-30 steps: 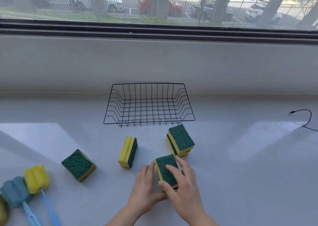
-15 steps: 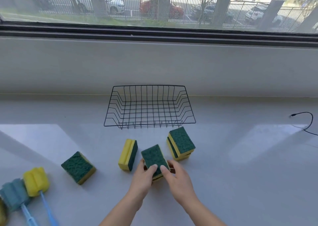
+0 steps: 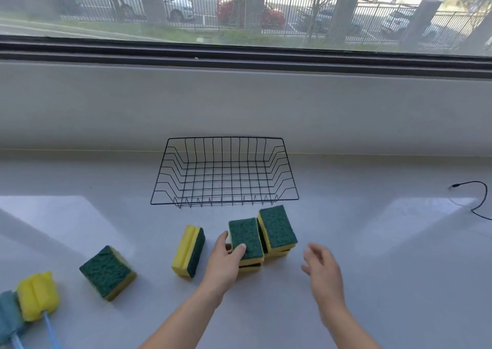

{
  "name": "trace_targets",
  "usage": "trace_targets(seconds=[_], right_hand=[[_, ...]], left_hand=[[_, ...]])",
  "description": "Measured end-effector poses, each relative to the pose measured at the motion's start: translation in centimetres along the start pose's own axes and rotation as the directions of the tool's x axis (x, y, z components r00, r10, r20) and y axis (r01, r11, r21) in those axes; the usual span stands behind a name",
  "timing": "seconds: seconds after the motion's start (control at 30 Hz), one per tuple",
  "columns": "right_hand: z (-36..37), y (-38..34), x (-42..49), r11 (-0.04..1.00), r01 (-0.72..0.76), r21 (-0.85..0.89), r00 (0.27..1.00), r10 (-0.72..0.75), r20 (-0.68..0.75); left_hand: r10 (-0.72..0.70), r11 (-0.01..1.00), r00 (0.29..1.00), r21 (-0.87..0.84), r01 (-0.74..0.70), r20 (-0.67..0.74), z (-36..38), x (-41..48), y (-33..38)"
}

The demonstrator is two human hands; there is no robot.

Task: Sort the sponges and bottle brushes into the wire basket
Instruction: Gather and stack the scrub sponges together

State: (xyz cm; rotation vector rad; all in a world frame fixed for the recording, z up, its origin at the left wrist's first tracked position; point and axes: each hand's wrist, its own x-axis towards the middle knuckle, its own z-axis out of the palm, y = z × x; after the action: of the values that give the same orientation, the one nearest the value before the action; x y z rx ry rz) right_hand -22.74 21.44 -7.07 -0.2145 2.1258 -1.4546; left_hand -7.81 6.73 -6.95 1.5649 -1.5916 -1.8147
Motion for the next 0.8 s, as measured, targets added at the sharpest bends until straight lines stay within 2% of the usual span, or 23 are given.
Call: trace_targets(seconds=[0.1, 0.23, 0.37, 0.57, 0.8], right_hand=[[0.5, -2.1, 2.6, 0.996, -0.072, 0.046, 0.987, 0.065, 0.144], [2.3, -2.8, 4.3, 0.993, -0.059, -0.100, 0.955, 0.086, 0.285], [3.1, -2.4, 4.3, 0.973, -0.005, -0.230, 0.953, 0.074, 0.295], [2.1, -1.5, 3.9, 0.988, -0.054, -0.147, 0.961, 0.092, 0.261], [2.6, -2.2, 3.5, 0.977, -0.039, -0.210, 0.957, 0.097, 0.274]], left_hand=[[0.008, 1.000, 0.999, 0.014, -0.007, -0.036, 0.3, 0.2, -0.1], [0.009, 1.000, 1.000, 0.026, -0.010, 0.022, 0.5, 0.2, -0.1], [0.006, 1.000, 1.000, 0.017, -0.006, -0.003, 0.9, 0.5, -0.1], [-0.003, 1.000, 0.999, -0.009, 0.002, -0.054, 0.6, 0.7, -0.7], [0.056, 0.995, 0.996, 0.088, -0.051, -0.065, 0.9, 1.2, -0.6]])
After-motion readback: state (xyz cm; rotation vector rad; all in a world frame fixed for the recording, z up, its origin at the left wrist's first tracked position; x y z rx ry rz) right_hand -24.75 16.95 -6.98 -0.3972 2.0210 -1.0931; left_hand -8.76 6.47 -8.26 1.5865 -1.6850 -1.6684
